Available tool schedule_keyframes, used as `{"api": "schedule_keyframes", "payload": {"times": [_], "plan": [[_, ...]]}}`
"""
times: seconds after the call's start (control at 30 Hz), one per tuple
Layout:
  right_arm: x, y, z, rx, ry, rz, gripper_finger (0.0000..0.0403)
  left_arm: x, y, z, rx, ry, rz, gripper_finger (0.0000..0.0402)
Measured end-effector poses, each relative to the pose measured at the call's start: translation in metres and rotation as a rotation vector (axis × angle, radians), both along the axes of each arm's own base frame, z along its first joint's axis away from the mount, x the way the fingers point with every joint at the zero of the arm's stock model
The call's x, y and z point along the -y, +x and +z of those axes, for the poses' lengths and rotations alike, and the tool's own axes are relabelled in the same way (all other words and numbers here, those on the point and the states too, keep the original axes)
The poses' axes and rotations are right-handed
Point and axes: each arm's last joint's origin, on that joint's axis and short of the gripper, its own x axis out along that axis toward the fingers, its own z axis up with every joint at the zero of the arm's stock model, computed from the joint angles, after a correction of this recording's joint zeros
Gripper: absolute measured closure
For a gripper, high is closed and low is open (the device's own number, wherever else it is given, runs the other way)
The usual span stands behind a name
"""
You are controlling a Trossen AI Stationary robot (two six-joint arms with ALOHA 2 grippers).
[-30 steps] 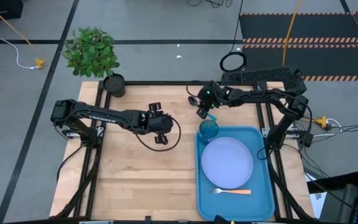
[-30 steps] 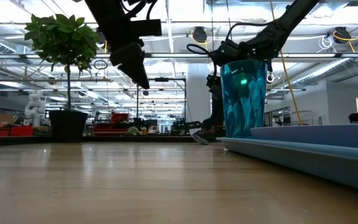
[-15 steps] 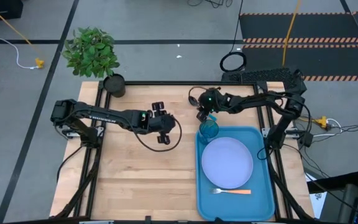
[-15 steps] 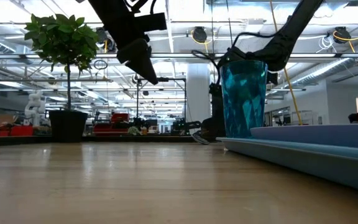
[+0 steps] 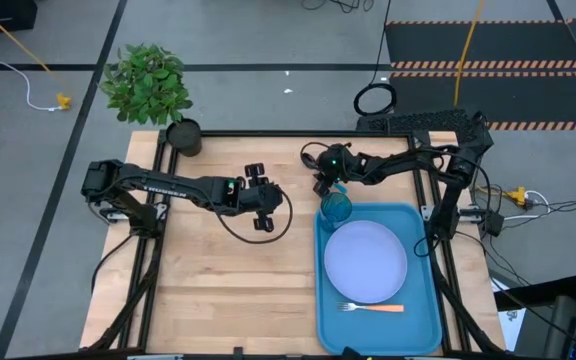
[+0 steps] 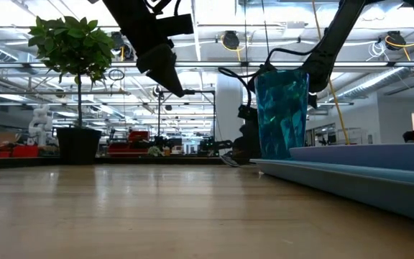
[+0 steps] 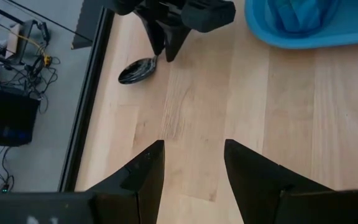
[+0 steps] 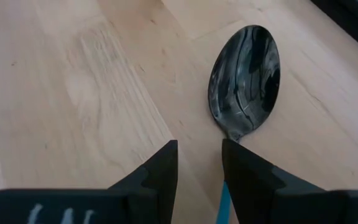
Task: Pick and place plate/cup/fork/spoon on tray
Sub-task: Put the blue spoon on the blue tray at the left side of the orange fork
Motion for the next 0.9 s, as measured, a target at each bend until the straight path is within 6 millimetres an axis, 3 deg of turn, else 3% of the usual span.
{"api": "schedule_keyframes", "payload": {"times": [0.2, 0.4, 0.9], "plan": [[-0.003, -0.001, 0.005, -0.017, -0.033, 0.045, 0.0284, 0.001, 0.0, 0.0, -0.006, 0.0, -0.002, 0.0231], [-0.008, -0.002, 0.024, -0.004, -0.099, 0.11, 0.0284, 0.001, 0.0, 0.0, -0.002, -0.004, 0.003, 0.0231], [-0.01, -0.013, 0.01, -0.08, -0.134, 0.07, 0.0284, 0.003, 0.0, 0.0, 0.01, -0.007, 0.0, 0.0231]]}}
